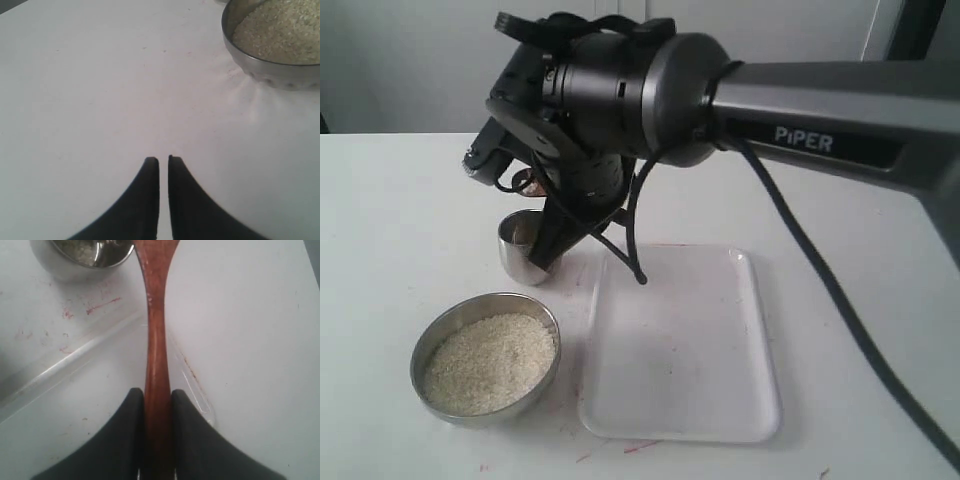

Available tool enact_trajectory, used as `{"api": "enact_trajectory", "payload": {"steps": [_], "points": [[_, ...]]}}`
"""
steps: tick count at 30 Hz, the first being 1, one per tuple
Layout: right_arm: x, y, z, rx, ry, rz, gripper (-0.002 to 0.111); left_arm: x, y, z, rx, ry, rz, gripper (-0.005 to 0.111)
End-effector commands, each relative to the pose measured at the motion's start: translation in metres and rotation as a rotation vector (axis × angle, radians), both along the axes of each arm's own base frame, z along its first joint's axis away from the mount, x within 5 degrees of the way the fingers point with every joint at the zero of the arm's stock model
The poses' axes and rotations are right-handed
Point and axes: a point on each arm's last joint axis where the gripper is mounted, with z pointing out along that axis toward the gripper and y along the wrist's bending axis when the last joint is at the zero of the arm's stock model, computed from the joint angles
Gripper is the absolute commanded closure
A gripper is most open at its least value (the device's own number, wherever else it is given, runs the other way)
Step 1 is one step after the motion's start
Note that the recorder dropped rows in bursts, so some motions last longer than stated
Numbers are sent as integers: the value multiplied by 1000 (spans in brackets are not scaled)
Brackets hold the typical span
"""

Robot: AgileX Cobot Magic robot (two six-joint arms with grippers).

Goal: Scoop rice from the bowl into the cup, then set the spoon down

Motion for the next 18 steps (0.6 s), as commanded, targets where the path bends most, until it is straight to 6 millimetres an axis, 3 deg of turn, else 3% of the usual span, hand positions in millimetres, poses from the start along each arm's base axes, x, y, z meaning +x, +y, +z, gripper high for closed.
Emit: {"api": "enact_trajectory", "payload": {"steps": [1, 18], "points": [[5, -1, -8, -61, 7, 32, 108, -1, 0, -8, -10, 64, -3, 92], [17, -4, -13, -277, -65, 194, 108, -1, 0, -8, -10, 64, -3, 92]]}}
